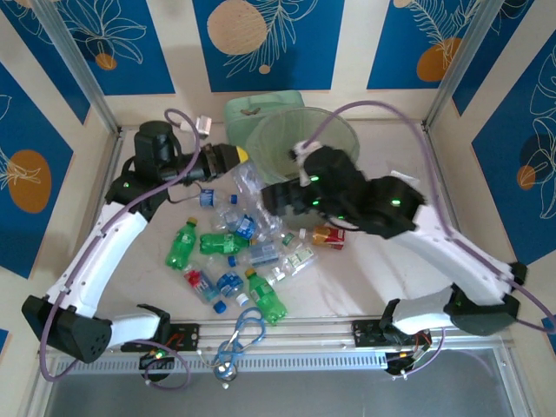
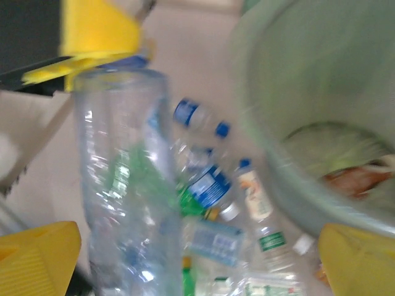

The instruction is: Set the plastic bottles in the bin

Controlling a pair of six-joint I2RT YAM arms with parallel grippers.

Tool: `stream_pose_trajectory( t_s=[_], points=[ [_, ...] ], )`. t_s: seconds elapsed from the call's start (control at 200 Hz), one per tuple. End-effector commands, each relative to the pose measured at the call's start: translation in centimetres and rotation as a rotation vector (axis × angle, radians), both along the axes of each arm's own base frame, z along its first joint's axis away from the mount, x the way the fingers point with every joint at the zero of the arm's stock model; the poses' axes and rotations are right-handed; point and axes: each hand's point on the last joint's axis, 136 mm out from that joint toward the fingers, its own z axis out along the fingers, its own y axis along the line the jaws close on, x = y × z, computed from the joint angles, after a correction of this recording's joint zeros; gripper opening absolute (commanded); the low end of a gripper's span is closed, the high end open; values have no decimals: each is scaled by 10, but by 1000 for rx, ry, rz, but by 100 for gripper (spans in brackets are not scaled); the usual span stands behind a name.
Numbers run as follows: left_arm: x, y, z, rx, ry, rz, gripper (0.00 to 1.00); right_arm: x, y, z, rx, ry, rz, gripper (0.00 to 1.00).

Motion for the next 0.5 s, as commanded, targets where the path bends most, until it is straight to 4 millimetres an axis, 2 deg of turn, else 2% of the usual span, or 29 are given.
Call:
stream_pose_trajectory(
  t_s=[0.0, 0.075, 0.12, 0.2, 0.34, 0.495],
  points=[
    [17, 1, 76, -154, -137, 79, 15, 3, -72, 34, 28, -90, -218, 99],
    [36, 4, 88, -193, -149, 149, 13, 5, -103, 35, 52, -84, -325, 99],
    [49, 3, 90, -212, -141, 185, 12, 6, -124, 29, 72, -55, -407, 99],
    [71, -2, 86, -224, -120, 242, 11, 4, -146, 14, 120, 12, -490, 99],
    [96, -32, 75, -187, -115, 257, 10, -2, -164, -17, 184, 123, -564, 99],
    [119, -64, 60, -125, -107, 262, 7, -9, -171, -48, 193, 221, -606, 99]
  ],
)
